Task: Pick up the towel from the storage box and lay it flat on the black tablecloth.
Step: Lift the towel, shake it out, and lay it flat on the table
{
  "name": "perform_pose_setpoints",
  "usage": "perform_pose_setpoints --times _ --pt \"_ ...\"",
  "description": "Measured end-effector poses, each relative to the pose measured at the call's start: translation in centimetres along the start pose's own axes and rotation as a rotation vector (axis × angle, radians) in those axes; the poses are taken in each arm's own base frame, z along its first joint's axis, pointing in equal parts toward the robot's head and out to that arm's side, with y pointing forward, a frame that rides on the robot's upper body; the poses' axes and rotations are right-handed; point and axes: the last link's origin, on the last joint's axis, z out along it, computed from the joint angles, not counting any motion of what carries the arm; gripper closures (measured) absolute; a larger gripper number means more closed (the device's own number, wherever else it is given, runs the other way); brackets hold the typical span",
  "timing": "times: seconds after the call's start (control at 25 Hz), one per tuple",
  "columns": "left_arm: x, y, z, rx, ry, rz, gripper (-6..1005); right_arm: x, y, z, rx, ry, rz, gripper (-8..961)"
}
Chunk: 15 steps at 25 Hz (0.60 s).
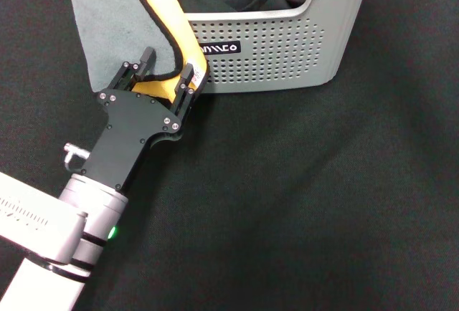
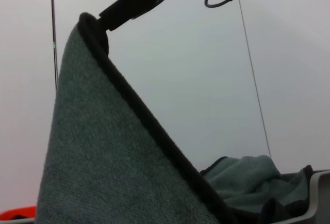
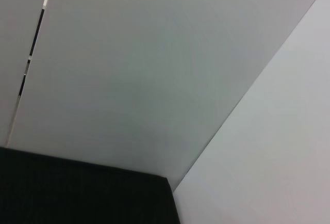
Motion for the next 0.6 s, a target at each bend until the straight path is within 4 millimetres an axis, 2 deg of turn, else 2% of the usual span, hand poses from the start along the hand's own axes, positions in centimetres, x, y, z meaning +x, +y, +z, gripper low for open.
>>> perform_pose_setpoints --times 0.6 --pt "-0.5 -0.3 1.2 0.062 -0.049 0.036 462 0.0 0.1 0.0 -0.01 -0.007 0.012 954"
